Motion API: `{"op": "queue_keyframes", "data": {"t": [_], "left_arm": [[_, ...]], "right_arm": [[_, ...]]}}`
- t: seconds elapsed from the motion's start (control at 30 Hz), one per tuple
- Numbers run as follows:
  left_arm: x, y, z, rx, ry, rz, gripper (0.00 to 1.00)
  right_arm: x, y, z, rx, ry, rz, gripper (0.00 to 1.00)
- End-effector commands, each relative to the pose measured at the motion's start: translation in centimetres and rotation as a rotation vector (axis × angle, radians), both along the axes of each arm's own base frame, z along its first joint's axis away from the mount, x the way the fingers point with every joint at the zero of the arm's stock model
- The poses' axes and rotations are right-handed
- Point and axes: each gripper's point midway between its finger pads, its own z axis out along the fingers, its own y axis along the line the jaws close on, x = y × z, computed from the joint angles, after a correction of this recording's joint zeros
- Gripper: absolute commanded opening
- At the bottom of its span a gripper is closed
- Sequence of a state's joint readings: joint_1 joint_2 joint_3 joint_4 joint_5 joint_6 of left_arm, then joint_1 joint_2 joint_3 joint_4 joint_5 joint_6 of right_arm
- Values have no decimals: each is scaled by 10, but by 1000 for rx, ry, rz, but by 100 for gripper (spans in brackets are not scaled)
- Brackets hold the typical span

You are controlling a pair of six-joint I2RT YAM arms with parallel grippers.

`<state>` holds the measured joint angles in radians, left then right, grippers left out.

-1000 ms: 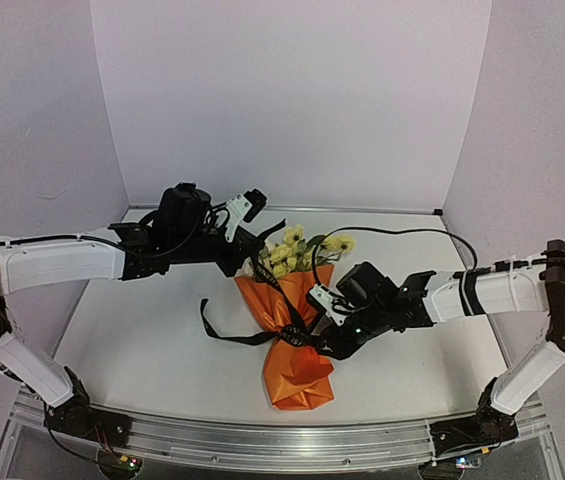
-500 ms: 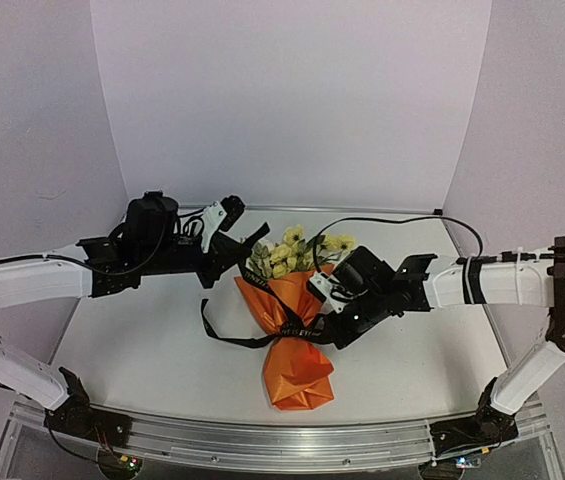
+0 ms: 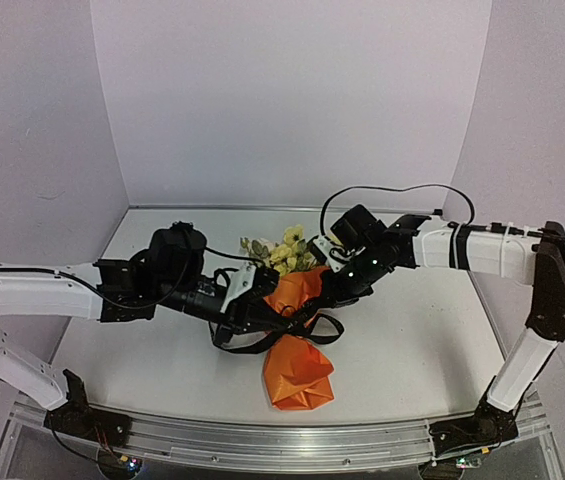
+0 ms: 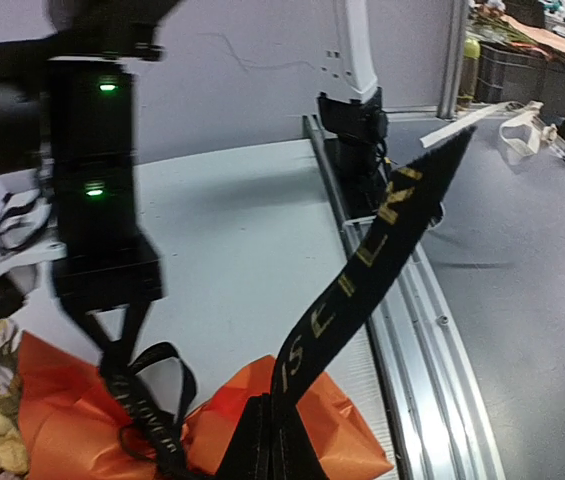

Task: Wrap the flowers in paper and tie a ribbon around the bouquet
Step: Cross the half-tied ribbon over the folded bouquet.

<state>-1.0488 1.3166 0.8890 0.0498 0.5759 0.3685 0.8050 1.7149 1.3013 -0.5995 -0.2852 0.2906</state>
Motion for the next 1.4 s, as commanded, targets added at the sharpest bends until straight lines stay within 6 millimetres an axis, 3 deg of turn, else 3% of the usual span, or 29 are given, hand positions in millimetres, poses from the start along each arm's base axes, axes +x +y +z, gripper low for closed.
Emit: {"op": "queue_keyframes", "data": {"t": [0.0,0.47,0.6,0.7,0.87,1.0,1.1,1.2,1.37], "left_arm": [[-18,-31,9,-22,-36,-118,0],[-37,-134,-71,138,-8,-154,5],[-34,-145,-81,125,-17,-102,23],[-27,-146,-70,84,-9,-47,41],[-21,-129,-15,-74,29,17,52],[-1,-93,22,-165,66,109,50],[27,-59,30,-192,50,230,48],[56,-33,21,-161,47,315,47],[70,-17,6,-98,15,299,46]], "right_arm": [[3,15,18,62,65,9,0],[-6,13,20,80,120,36,0],[-10,7,17,71,118,43,0],[-14,4,17,73,118,54,0],[-17,1,16,67,112,66,0],[-18,-3,18,67,92,66,0],[-19,0,21,89,78,61,0],[-23,5,26,99,47,80,0],[-31,9,32,79,-10,122,0]]}}
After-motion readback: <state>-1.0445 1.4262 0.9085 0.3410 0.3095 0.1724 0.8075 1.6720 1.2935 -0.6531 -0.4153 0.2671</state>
